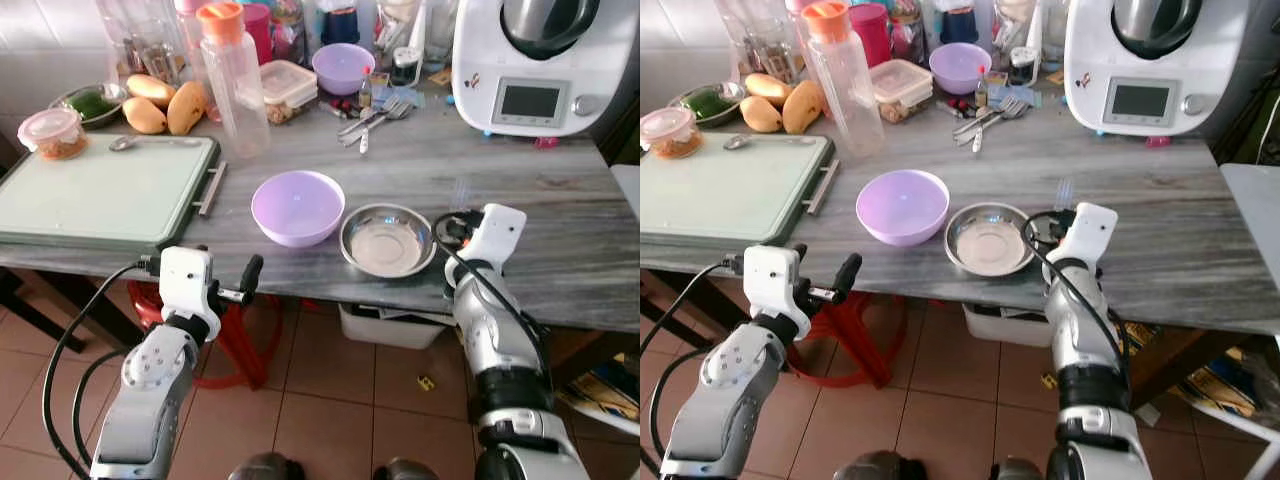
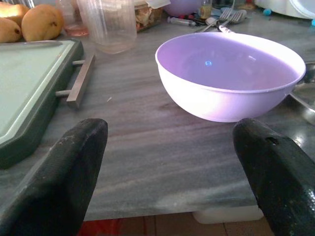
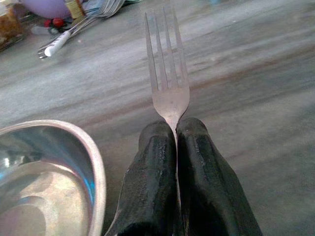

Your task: Setting the table

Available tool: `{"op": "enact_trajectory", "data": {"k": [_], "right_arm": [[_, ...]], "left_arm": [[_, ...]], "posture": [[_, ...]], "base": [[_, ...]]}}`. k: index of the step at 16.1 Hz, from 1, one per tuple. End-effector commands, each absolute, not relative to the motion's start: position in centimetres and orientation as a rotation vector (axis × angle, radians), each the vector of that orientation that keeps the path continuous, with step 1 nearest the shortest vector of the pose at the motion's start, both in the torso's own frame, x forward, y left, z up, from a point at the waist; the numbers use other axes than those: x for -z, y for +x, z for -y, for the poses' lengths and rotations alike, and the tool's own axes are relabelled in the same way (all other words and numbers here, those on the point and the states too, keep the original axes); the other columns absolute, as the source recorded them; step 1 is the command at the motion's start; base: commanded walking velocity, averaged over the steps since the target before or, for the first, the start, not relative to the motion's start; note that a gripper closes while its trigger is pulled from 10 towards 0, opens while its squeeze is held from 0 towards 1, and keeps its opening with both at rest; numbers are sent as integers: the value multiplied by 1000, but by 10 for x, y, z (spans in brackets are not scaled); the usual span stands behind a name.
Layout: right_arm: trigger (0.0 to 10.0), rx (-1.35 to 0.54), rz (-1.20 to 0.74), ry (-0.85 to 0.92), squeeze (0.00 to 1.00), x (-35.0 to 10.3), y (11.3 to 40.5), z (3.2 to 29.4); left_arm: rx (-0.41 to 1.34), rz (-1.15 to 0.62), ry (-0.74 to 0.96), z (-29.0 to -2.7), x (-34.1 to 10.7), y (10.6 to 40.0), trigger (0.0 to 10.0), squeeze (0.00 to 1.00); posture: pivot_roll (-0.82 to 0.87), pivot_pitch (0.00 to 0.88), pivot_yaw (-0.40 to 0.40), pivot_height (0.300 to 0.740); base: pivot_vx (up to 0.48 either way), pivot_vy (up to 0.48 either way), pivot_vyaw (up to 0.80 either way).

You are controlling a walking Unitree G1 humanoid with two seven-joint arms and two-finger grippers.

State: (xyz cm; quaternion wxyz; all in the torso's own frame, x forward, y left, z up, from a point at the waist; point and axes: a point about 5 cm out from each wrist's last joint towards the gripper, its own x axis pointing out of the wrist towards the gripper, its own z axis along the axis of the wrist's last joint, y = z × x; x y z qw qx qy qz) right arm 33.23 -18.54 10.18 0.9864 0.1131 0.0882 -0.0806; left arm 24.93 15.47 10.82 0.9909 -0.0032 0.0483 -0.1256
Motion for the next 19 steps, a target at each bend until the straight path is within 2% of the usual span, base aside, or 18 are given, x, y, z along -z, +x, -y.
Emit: {"op": "enact_trajectory", "data": {"k": [1,6,10,19], "right_arm": [[10000,156,-193,241,0,-100,334,185],[10000,105,-309,221,0,-85,334,184],[10000,106,-324,211,0,-82,333,188],[10000,73,-232,128,0,-97,336,191]], "left_arm": [[249,-100,1,-157,-109,247,10000,0],[248,-106,1,-156,-110,247,10000,0],[244,-108,-2,-155,-109,247,10000,0],[237,-104,-11,-152,-108,249,10000,0]], "posture": [[66,52,83,740],[66,55,77,740],[60,55,72,740],[49,47,62,740]], "base": [[0,0,0],[0,0,0],[0,0,0],[0,0,0]]}}
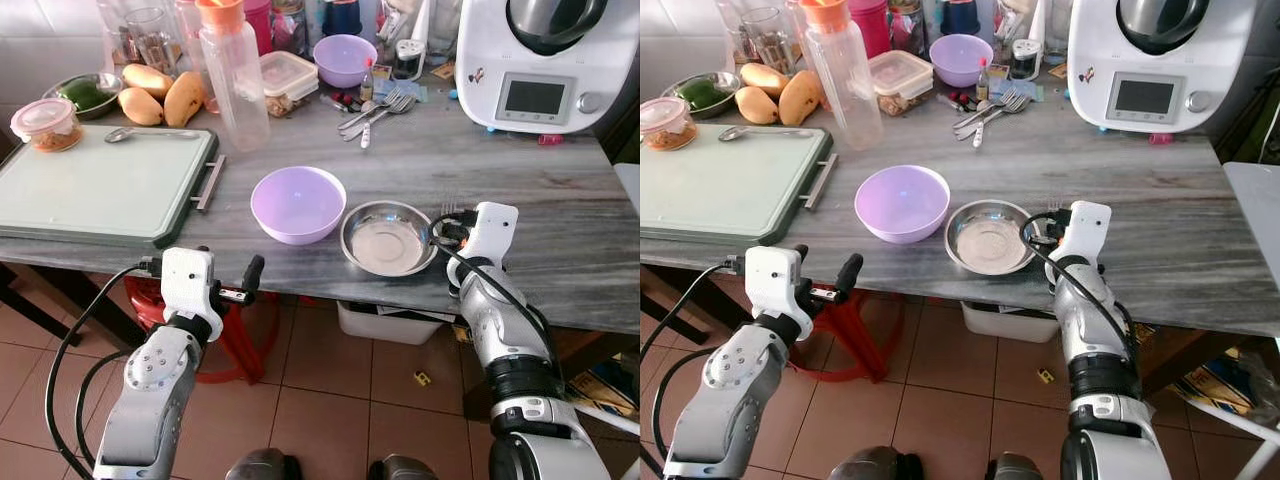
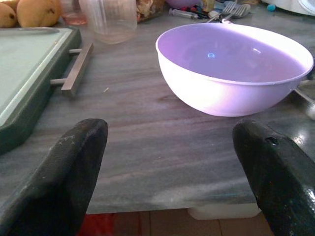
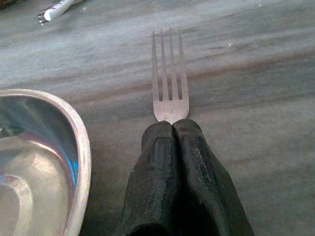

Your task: Setting the table

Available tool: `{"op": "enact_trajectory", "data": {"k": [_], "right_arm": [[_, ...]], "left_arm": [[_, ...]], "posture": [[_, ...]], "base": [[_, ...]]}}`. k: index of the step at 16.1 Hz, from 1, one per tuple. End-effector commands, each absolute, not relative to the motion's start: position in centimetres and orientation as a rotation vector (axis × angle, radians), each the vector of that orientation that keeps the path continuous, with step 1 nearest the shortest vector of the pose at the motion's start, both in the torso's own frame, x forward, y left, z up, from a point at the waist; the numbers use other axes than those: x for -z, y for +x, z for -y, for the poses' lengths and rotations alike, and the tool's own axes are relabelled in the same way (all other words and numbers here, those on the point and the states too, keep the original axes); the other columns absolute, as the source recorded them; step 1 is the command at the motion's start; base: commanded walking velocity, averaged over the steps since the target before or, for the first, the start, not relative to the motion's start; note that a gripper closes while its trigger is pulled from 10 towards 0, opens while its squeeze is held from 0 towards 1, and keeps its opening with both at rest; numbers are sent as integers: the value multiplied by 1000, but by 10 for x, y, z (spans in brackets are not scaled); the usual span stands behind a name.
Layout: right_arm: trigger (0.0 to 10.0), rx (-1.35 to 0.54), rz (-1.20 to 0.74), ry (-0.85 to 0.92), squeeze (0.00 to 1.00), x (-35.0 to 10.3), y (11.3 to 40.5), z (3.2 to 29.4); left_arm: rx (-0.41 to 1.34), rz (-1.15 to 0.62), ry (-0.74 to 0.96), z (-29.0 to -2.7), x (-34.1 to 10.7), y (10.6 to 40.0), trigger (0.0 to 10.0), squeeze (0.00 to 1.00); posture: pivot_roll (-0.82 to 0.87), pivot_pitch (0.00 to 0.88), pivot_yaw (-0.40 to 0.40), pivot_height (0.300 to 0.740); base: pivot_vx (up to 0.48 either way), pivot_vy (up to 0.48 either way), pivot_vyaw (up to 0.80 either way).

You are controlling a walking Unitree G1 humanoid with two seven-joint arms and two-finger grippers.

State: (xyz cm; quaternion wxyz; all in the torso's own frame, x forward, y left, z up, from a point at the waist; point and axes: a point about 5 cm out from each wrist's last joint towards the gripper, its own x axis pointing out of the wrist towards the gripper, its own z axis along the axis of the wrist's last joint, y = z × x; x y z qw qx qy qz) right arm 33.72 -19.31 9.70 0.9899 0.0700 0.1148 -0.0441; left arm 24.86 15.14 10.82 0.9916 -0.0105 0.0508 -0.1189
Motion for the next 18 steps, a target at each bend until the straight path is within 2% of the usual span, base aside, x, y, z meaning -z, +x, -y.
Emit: {"op": "enact_trajectory", "data": {"k": [1,10,11,12,13,14,16,17,18], "right_arm": [[10000,73,-225,134,0,-98,336,191],[10000,28,-89,45,0,-115,335,189],[10000,28,-87,47,63,-115,335,188],[10000,14,-97,55,55,-113,334,186],[10000,8,-102,48,153,-112,333,185],[10000,10,-103,44,0,-110,333,185],[10000,15,-94,49,0,-110,330,184],[10000,15,-86,49,325,-110,329,184],[10000,26,-46,48,1000,-115,327,185]], "left_arm": [[238,-102,-13,-151,-108,249,10000,0],[232,-92,-23,-148,-109,252,10000,0],[231,-91,-24,-148,-108,252,10000,0],[230,-91,-26,-148,-108,252,10000,0],[230,-91,-25,-148,-108,252,10000,0],[231,-90,-25,-148,-108,252,10000,0],[229,-89,-25,-148,-108,252,10000,0],[229,-88,-25,-148,-108,252,10000,0],[229,-87,-25,-148,-108,252,10000,0]], "posture": [[48,46,61,740],[38,36,52,740],[37,36,52,740],[37,36,52,740],[35,34,50,740],[36,33,49,740],[36,32,48,740],[36,29,49,740],[36,26,49,740]], "base": [[0,0,0],[0,0,0],[0,0,0],[0,0,0],[0,0,0],[0,0,0],[0,0,0],[0,0,0],[0,0,0]]}}
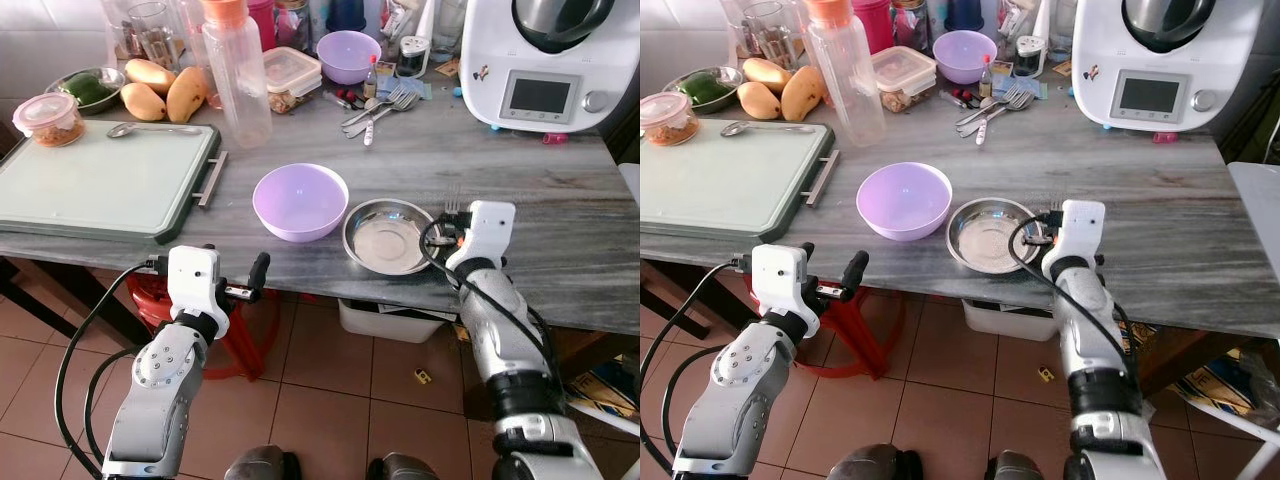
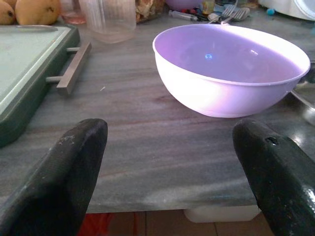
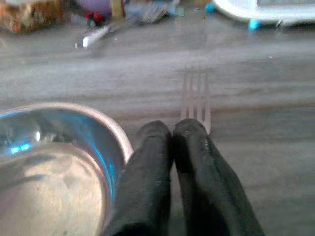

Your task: Setting the table

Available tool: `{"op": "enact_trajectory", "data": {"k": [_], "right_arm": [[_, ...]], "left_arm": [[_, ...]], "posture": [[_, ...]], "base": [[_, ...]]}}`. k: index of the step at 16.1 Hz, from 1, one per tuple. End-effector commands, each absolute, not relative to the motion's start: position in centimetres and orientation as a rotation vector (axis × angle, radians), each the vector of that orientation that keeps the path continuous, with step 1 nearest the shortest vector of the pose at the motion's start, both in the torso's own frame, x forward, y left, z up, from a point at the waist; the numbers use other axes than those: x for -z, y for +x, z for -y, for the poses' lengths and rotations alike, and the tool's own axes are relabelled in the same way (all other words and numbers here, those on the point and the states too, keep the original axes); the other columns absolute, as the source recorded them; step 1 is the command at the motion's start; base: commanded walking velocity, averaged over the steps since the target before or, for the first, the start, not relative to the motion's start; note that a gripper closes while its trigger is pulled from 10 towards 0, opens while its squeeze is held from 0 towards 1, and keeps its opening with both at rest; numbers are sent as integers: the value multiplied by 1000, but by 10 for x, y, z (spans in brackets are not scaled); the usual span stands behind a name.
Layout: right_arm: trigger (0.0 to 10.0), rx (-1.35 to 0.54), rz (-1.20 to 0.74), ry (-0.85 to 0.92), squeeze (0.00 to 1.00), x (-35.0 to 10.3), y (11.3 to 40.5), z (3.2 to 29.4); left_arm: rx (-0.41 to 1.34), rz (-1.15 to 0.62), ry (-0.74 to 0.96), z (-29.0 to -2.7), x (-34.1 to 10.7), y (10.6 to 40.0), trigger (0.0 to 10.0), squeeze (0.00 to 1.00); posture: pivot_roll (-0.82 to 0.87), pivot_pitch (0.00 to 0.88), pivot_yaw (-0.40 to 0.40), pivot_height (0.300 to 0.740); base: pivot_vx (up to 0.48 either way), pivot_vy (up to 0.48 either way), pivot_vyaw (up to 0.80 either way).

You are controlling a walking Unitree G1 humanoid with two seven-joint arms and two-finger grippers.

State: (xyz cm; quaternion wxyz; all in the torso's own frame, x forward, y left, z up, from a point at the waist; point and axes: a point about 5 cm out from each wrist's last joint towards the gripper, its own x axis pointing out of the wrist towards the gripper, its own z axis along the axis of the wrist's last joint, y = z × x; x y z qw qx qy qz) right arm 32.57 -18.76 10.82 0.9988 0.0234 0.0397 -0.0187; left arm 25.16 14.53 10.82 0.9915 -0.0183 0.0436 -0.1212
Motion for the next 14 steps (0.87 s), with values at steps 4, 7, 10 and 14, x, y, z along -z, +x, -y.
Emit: {"op": "enact_trajectory", "data": {"k": [4,7,10,14], "right_arm": [[10000,148,47,17,1000,-126,316,194],[10000,185,-6,97,1000,-120,315,200],[10000,289,-39,101,1000,-117,314,213],[10000,383,-114,101,1000,-112,313,227]], "left_arm": [[231,-81,-25,-148,-109,255,10000,0],[231,-81,-26,-147,-109,254,10000,0],[225,-81,-22,-150,-110,252,10000,0],[228,-89,-16,-151,-109,250,10000,0]], "posture": [[26,27,49,740],[29,34,47,740],[40,41,48,740],[41,53,56,740]], "base": [[0,0,0],[0,0,0],[0,0,0],[0,0,0]]}}
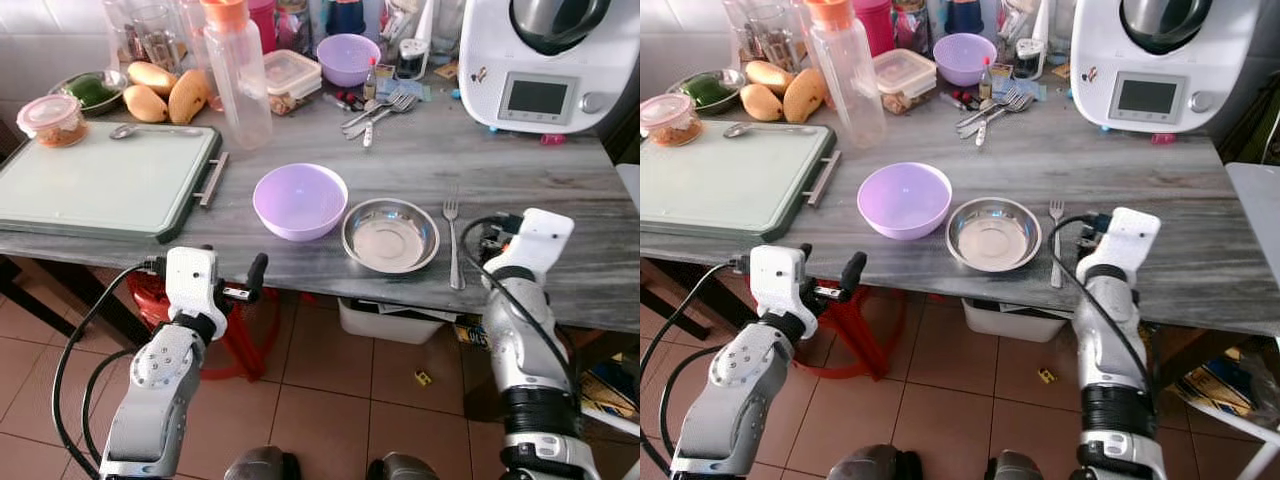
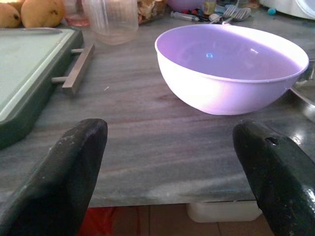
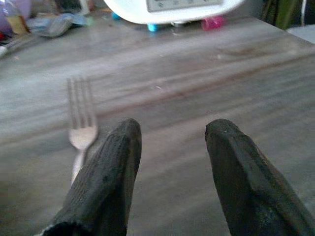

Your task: Setting the table

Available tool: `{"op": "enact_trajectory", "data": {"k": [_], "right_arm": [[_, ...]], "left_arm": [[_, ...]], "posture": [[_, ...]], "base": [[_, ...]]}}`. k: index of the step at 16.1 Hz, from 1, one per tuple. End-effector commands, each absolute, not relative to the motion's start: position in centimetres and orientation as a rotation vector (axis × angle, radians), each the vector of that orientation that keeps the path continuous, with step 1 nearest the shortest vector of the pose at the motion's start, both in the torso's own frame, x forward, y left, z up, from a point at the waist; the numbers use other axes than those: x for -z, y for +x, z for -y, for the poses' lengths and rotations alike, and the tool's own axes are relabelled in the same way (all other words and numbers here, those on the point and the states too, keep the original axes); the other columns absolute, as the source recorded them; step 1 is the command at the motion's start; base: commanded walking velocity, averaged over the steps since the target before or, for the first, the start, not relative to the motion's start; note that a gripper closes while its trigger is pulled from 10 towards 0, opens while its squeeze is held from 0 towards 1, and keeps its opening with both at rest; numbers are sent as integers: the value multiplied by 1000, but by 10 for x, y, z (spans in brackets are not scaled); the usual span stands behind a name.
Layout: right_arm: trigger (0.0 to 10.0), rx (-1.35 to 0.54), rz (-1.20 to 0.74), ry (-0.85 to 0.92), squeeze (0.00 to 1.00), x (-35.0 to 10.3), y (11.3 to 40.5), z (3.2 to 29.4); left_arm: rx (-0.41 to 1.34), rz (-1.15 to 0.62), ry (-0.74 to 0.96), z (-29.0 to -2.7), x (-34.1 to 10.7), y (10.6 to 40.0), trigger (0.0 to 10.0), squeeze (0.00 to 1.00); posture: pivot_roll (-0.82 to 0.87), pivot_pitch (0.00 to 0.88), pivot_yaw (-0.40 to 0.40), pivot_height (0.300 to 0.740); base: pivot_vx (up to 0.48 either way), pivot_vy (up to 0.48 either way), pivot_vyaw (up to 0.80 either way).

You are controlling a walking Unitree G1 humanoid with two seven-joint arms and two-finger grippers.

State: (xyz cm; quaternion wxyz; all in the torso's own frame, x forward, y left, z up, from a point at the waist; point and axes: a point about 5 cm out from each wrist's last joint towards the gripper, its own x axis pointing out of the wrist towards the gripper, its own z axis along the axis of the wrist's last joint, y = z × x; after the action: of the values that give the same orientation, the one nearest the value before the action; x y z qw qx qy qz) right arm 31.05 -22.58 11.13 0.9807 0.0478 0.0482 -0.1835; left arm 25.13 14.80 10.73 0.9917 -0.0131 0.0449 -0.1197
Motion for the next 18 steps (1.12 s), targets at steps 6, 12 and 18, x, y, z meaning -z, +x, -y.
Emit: {"op": "enact_trajectory", "data": {"k": [6,12,18], "right_arm": [[10000,364,-232,98,1000,-109,327,233],[10000,241,-298,14,1000,-103,337,214],[10000,242,-316,9,1000,-97,332,219]], "left_arm": [[230,-106,-12,-153,-109,246,10000,0],[233,-122,-8,-154,-108,242,10000,0],[235,-132,-11,-152,-108,240,10000,0]], "posture": [[51,78,56,740],[57,89,59,740],[53,95,56,740]], "base": [[0,0,0],[0,0,0],[0,0,0]]}}
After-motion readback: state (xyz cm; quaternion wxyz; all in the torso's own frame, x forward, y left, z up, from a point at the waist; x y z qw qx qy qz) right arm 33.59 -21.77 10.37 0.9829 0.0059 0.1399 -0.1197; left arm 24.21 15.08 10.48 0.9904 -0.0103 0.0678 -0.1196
